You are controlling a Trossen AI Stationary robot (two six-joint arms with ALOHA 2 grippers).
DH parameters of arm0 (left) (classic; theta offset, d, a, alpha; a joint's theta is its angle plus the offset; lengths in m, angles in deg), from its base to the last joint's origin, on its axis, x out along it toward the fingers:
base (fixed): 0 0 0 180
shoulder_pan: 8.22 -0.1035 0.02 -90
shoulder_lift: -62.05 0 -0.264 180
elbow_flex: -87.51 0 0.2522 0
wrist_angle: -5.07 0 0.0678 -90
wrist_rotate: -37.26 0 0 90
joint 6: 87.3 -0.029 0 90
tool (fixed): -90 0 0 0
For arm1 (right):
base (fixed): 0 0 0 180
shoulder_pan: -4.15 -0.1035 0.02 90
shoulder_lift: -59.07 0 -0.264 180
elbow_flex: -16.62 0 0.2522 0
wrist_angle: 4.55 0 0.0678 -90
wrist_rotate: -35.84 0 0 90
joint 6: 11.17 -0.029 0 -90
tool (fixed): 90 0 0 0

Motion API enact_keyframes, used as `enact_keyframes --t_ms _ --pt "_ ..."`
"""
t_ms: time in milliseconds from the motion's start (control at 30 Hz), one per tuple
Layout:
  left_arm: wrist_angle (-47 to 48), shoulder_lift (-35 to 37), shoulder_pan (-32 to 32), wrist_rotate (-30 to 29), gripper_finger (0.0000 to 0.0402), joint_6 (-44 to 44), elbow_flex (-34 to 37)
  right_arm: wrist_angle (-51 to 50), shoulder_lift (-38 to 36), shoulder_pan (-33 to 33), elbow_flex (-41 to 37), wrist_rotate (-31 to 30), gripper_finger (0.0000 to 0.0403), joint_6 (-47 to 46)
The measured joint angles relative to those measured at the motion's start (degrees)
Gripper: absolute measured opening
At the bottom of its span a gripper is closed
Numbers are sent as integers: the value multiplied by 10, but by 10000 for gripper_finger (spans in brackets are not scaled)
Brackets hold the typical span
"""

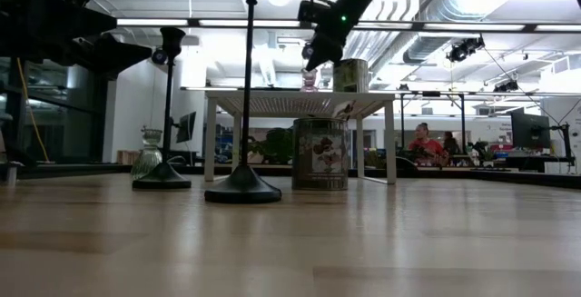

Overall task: Pick & Place candle stick holders
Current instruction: Put the pink glass candle holder on the shelf aligned with the other glass candle holder

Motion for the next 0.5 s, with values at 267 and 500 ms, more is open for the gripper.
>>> enact_keyframes --t_ms 267,500 --pt "0 0 0 0 372 0 0 6 0 5 0 0 3 0" --pt "0 0 0 0 372 0 0 17 0 4 0 -2 3 0"
